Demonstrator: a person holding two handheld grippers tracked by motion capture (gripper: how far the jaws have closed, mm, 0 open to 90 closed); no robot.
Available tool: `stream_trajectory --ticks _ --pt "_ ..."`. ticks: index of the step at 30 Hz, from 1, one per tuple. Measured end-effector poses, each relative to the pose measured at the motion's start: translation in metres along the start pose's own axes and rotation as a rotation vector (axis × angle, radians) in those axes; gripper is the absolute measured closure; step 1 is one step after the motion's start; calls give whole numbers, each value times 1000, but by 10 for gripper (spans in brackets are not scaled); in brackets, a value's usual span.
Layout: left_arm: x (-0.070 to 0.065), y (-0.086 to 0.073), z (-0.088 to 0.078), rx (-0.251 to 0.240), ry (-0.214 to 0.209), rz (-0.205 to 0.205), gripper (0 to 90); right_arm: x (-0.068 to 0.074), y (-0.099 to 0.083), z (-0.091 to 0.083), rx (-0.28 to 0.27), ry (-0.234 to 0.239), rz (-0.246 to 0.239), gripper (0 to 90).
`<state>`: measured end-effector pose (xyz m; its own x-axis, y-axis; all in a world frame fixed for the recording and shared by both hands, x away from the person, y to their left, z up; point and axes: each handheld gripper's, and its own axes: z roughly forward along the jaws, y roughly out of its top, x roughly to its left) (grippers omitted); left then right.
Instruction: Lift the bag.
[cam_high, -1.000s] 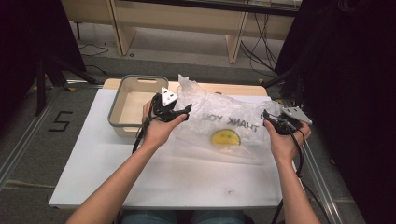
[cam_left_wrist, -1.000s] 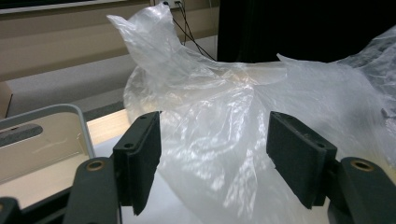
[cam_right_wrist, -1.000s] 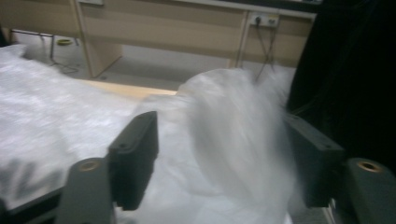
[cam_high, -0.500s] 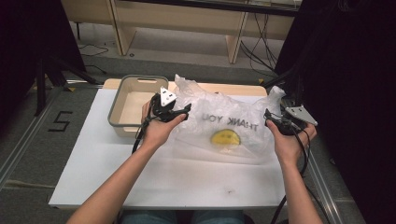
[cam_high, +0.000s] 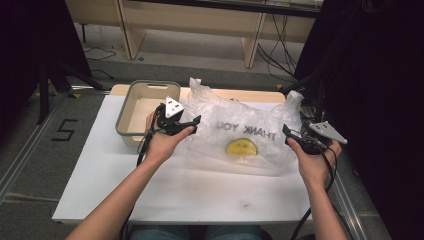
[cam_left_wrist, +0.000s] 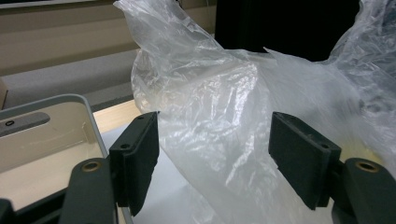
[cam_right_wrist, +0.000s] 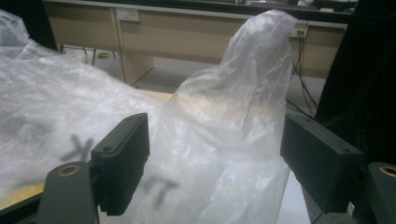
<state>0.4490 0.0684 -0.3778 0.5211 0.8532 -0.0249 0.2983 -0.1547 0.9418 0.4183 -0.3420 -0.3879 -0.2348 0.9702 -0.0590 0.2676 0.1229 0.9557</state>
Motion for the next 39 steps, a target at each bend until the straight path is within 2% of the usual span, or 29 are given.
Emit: stream_trajectory --ticks 5,9,15,23,29,39 --pt "1 -5 -8 20 -8 4 311 2 -6 -4 41 77 10 272" --pt "1 -11 -15 35 -16 13 305 4 -11 -6 62 107 -13 275" --pt "3 -18 -22 53 -30 7 300 5 -17 -11 86 125 -25 274" --pt "4 -24 -29 79 -42 38 293 8 -21 -16 102 145 -32 277" --pt "5 -29 -33 95 -43 47 292 9 -24 -19 112 165 -16 284" --pt "2 -32 -39 105 -59 62 290 11 -26 -25 118 186 -31 288"
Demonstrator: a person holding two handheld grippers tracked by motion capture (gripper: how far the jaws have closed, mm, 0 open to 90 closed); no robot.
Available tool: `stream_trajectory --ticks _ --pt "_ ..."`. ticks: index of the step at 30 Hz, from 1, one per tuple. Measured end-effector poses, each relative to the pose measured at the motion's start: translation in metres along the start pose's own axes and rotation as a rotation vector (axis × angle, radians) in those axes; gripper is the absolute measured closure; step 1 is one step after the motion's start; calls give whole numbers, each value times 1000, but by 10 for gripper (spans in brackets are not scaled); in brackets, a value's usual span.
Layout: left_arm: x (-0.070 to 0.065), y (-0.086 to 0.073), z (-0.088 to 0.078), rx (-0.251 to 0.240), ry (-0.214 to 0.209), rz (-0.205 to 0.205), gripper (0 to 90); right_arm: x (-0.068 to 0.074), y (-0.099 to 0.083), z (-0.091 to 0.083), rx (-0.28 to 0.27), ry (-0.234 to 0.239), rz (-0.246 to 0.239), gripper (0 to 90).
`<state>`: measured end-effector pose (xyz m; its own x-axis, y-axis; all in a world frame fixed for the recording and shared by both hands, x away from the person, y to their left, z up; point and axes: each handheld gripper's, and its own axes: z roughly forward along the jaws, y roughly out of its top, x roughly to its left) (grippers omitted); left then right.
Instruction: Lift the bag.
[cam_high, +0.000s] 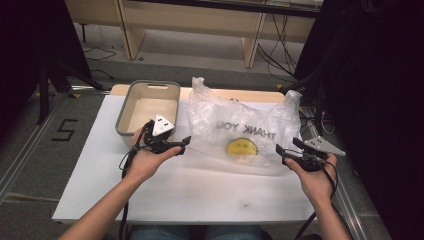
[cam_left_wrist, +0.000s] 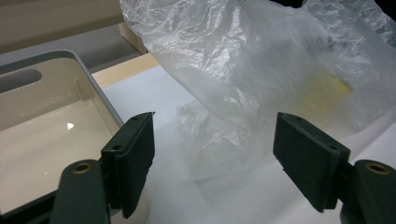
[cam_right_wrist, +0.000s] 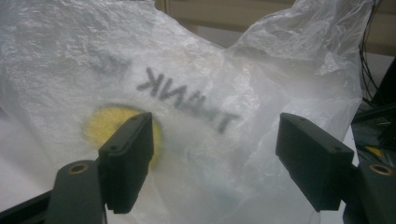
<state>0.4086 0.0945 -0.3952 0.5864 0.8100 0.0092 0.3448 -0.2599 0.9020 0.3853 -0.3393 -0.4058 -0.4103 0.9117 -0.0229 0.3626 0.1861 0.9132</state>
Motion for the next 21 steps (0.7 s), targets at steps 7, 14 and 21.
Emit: stream_trajectory --ticks 7,14,21 --pt "1 -5 -6 11 -11 8 290 2 -4 -4 12 17 -12 288" --pt "3 -12 -12 23 -11 15 290 5 -6 -7 19 34 -28 288" --pt "3 -19 -17 42 -16 28 289 7 -10 -9 34 55 -31 289"
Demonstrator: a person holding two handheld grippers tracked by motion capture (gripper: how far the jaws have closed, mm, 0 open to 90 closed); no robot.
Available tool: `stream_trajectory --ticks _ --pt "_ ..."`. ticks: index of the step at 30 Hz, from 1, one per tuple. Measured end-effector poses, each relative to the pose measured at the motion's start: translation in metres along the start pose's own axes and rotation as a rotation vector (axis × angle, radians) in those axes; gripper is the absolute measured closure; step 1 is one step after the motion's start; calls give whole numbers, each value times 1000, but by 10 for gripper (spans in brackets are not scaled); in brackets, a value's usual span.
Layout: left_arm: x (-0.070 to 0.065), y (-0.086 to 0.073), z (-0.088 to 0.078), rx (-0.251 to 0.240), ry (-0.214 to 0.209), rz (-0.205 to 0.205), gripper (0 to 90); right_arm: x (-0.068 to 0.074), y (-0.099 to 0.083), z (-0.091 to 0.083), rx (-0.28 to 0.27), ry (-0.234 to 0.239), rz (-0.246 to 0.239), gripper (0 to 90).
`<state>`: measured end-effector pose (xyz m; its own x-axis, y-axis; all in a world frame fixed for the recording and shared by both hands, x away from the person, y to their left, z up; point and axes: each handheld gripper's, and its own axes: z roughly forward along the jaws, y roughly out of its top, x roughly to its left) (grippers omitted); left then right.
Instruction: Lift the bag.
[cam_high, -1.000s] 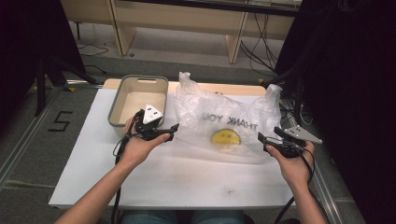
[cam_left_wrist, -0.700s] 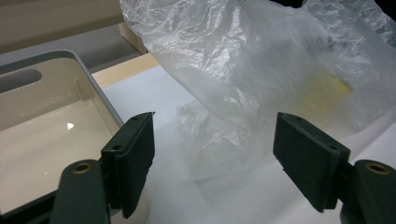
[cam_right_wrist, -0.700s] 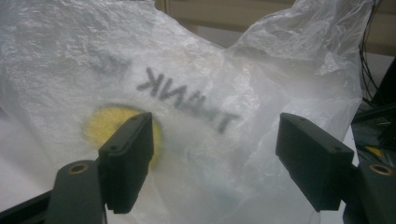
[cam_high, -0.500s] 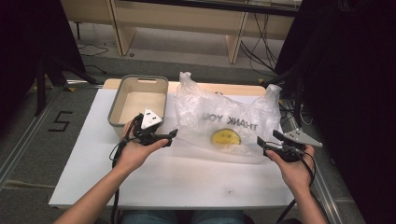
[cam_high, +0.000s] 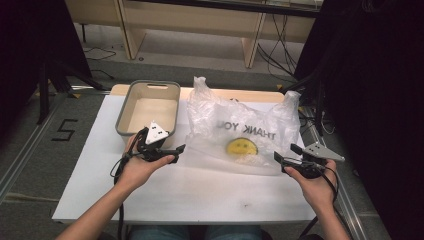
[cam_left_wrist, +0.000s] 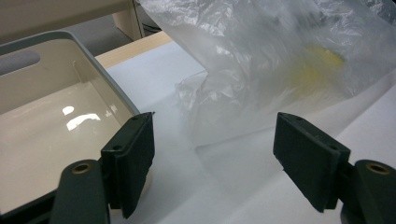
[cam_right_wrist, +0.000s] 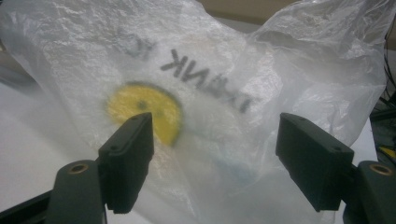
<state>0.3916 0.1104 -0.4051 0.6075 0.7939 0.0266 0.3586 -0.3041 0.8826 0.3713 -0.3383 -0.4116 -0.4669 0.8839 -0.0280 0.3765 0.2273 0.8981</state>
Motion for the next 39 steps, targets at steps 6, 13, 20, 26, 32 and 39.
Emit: stream_trajectory --ticks 6,13,20,26,32,39 --pt "-1 -5 -5 6 -9 7 288 2 -3 -2 7 22 -3 291" --pt "-1 -13 -11 13 -10 10 286 2 -8 -6 17 35 -7 291" --pt "0 -19 -16 23 -11 20 284 3 -15 -10 27 59 0 291" --pt "2 -26 -20 33 -8 25 279 3 -20 -12 36 83 1 291" --pt "4 -37 -26 37 -9 25 277 4 -27 -15 46 95 -1 291" --pt "6 -48 -34 52 0 39 268 6 -35 -19 56 111 -4 291"
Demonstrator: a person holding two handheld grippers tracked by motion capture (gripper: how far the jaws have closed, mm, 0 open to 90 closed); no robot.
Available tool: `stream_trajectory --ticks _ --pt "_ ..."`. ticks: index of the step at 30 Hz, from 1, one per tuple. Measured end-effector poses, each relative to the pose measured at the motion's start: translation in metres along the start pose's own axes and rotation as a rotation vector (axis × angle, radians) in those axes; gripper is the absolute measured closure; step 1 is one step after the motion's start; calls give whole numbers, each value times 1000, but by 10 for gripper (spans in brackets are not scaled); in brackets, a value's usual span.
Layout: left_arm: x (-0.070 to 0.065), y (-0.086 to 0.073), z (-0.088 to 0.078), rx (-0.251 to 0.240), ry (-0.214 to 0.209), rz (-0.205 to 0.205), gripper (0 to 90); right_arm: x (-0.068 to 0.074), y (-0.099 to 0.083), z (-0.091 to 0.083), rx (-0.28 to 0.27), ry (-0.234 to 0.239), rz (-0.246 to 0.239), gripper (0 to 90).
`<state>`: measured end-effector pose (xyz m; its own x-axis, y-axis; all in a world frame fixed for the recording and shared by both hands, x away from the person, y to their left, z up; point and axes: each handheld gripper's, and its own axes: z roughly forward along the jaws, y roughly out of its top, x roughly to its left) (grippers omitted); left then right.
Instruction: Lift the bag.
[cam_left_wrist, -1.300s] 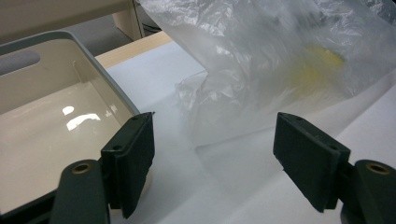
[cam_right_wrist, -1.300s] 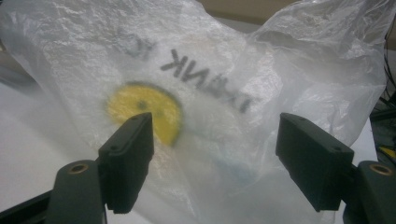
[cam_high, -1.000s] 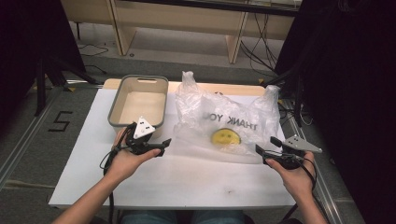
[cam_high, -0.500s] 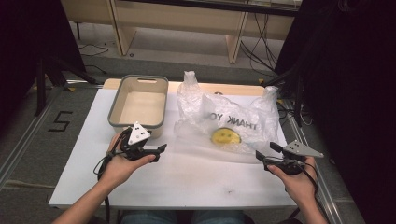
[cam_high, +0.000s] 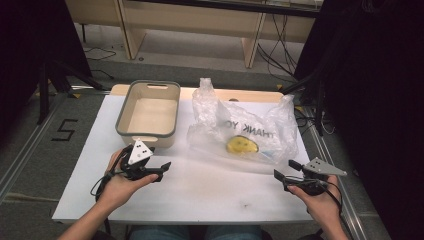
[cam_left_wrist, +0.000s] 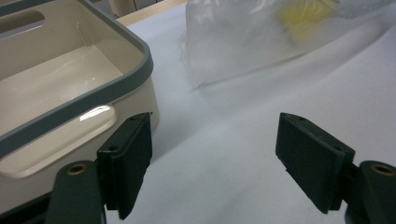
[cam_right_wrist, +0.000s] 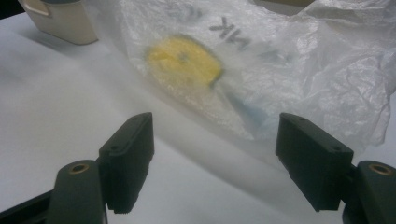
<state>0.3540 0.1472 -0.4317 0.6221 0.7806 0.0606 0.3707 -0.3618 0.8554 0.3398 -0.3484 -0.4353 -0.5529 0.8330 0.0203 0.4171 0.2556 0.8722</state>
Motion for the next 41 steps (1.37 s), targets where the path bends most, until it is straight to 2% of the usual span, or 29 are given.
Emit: stream_trajectory --ticks 7,13,19,26,30,32,41 --pt "2 -10 -7 6 21 11 259 0 -8 -4 1 14 6 291" --pt "4 -22 -8 16 16 1 257 0 -16 -7 9 24 14 290" --pt "4 -28 -8 15 23 11 255 2 -19 -8 0 24 8 291" --pt "4 -31 -5 17 27 11 256 4 -16 -9 -7 8 -11 292" --pt "4 -32 -4 13 31 3 257 -4 -18 -15 -32 -14 17 292" --pt "4 -33 -3 16 33 4 258 -5 -19 -14 -31 -13 26 292" --pt "2 -31 -1 10 37 5 258 -2 -19 -10 -19 4 13 292"
